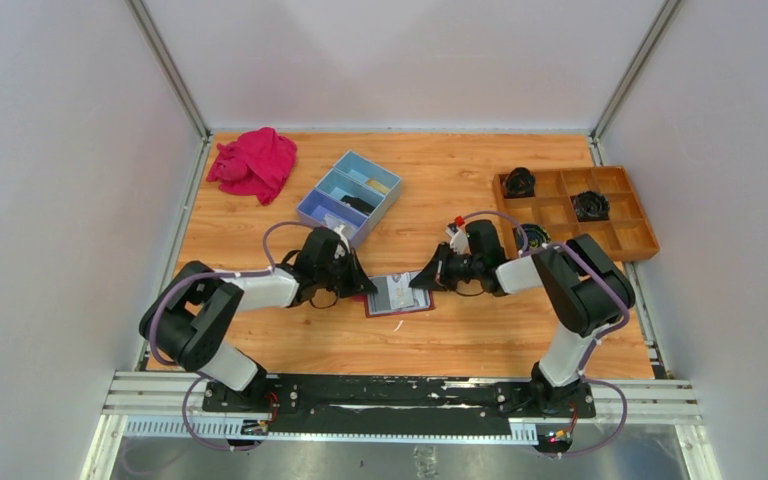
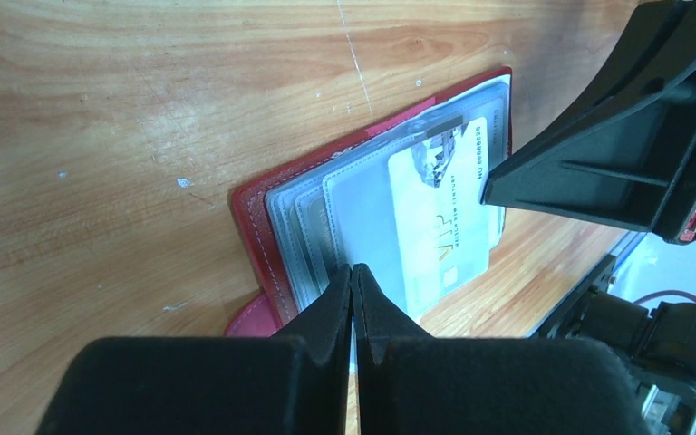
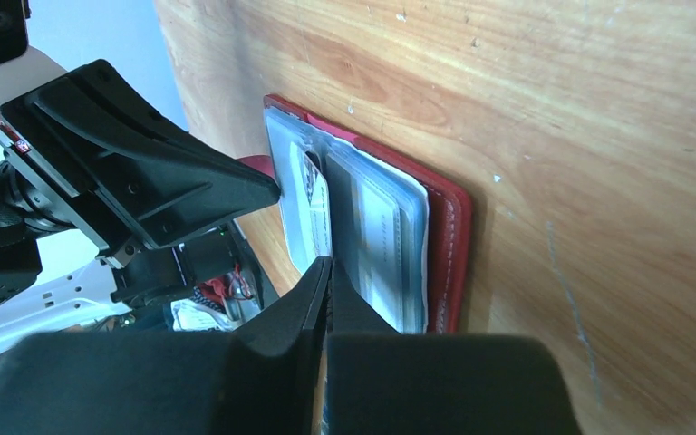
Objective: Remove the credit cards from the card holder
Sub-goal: Remove the credit card from the card holder.
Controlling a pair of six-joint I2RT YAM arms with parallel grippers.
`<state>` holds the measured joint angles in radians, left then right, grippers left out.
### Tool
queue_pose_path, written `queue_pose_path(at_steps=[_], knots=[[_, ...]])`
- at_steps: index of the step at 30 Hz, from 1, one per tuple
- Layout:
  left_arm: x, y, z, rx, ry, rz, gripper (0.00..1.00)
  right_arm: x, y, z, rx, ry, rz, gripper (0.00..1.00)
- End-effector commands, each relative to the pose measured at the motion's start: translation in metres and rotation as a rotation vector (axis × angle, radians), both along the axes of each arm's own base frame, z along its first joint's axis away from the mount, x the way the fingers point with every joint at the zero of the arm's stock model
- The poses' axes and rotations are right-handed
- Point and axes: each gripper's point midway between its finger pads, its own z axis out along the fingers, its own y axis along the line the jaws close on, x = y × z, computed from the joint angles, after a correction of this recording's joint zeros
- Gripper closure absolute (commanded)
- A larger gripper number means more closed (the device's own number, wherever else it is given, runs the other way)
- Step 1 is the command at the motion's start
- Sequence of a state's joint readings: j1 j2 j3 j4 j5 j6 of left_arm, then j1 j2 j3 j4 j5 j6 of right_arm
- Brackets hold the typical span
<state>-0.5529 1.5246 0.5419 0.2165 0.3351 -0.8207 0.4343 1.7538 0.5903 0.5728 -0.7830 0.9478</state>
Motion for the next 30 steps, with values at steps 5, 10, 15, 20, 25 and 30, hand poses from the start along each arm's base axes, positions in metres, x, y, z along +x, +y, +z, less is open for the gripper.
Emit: queue_pose_path(at_steps=[5,10,15,20,25,30], knots=[[-0.029,0.036,-0.040,0.165,0.098,0.016,1.00,-0.001,-0.017,-0.005,-0.034,-0.015,0.002,1.00],[-0.027,0.029,-0.026,0.124,0.064,-0.007,1.00,-0.001,-0.017,0.003,-0.013,-0.045,0.018,1.00],[-0.027,0.030,-0.019,0.163,0.094,-0.021,0.91,0.002,-0.011,0.002,0.019,-0.027,0.046,1.00],[-0.014,0.022,0.018,0.187,-0.008,-0.018,0.87,0.003,-0.010,-0.002,0.029,-0.017,0.038,1.00],[-0.013,-0.005,0.028,0.051,0.002,-0.056,0.86,0.004,-0.009,-0.002,0.037,-0.017,0.037,1.00],[-0.015,-0.014,0.015,0.073,0.030,-0.082,0.87,0.006,-0.008,-0.001,0.042,-0.019,0.037,1.00]])
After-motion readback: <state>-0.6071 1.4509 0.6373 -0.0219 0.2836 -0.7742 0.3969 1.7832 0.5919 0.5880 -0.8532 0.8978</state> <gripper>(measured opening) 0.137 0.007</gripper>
